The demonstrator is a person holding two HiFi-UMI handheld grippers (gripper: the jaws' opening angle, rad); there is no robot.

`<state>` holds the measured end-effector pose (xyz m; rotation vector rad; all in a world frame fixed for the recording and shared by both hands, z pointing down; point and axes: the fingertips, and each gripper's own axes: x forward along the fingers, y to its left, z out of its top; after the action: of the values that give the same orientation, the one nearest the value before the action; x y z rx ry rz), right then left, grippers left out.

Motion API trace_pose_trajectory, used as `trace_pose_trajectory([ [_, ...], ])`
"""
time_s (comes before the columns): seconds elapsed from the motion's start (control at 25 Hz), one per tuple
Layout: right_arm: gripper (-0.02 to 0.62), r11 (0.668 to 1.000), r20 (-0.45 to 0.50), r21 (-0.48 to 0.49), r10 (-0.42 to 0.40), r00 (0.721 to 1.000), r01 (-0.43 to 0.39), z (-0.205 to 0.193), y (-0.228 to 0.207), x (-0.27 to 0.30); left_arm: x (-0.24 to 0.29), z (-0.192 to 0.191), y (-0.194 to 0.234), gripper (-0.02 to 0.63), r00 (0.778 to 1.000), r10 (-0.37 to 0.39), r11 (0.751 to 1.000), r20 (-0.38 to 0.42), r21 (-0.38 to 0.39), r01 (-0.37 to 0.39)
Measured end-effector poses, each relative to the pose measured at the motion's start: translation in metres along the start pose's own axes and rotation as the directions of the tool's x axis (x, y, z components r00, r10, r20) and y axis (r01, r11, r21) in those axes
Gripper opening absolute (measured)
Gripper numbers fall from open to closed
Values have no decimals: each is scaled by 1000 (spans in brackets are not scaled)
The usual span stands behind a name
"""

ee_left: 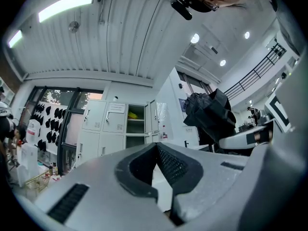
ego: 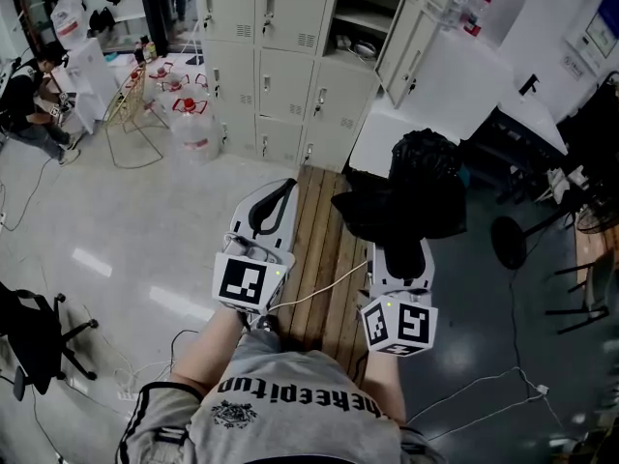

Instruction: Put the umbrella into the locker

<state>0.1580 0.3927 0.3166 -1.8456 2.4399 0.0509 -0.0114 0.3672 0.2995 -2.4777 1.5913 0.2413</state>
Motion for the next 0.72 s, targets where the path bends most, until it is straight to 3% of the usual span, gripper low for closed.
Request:
trace_pose_trajectory([
  [0.72, 247, 1000, 39, -4, -27, 999, 27, -7, 32, 79, 46, -5, 74, 3, 998, -43, 999, 52, 17, 42],
])
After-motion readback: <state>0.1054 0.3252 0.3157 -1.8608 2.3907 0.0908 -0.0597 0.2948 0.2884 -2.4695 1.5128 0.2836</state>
